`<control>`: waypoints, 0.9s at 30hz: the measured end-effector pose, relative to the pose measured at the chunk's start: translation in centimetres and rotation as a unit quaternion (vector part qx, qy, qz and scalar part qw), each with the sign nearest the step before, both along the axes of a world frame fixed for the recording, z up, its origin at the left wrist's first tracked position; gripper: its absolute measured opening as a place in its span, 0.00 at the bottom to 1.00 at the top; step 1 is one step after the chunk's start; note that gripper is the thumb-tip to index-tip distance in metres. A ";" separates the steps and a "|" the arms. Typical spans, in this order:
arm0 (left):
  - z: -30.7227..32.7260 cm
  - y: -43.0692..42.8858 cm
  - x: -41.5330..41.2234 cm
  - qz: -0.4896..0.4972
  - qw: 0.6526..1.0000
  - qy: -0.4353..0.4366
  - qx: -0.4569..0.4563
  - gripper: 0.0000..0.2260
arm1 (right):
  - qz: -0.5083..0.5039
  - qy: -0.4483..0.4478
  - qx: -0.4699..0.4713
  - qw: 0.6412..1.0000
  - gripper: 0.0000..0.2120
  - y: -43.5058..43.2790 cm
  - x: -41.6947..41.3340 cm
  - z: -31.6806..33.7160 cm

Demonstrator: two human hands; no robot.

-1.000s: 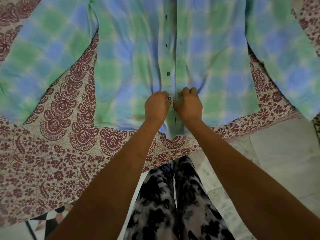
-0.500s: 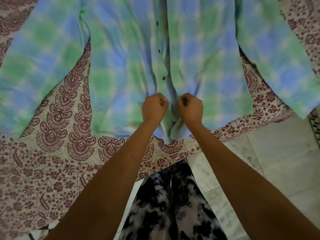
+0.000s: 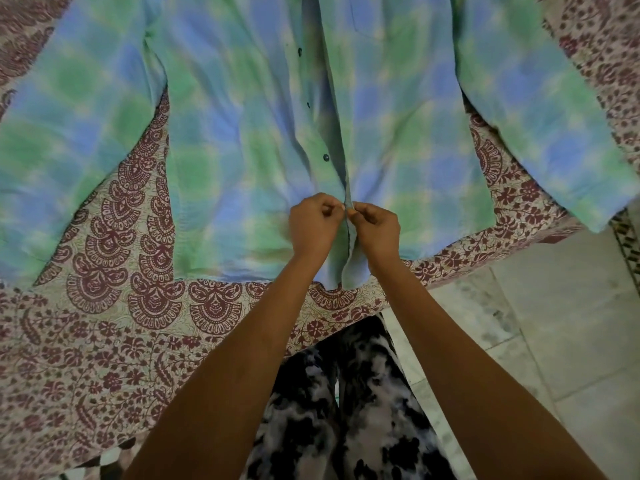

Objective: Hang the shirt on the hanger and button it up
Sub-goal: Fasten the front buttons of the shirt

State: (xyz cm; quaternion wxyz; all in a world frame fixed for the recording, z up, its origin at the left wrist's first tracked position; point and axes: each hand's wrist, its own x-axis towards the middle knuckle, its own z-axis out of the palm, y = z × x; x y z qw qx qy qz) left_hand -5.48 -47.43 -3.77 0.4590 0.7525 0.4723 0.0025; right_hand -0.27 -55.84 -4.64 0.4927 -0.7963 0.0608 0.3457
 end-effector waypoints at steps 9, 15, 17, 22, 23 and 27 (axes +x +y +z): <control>0.4 0.3 0.5 0.015 0.999 0.045 -0.013 0.06 | -0.013 0.038 0.023 0.999 0.09 0.1 0.2 -0.3; 0.4 0.6 0.7 0.036 0.997 0.048 -0.042 0.05 | 0.021 0.051 0.037 0.998 0.07 0.0 0.6 0.1; 0.5 0.7 0.8 0.049 0.996 0.047 -0.057 0.05 | 0.018 0.070 0.047 0.996 0.07 0.0 0.7 0.2; 0.6 1.1 0.8 0.058 0.994 0.043 -0.088 0.06 | 0.023 0.057 0.048 0.997 0.05 0.1 0.9 -0.1; 0.6 1.3 0.8 0.065 0.992 0.041 -0.098 0.07 | 0.034 0.043 0.042 0.998 0.04 0.2 0.9 -0.1; 0.8 1.1 0.8 0.114 0.980 0.034 -0.159 0.07 | 0.064 -0.027 0.007 0.998 0.04 0.5 0.7 0.0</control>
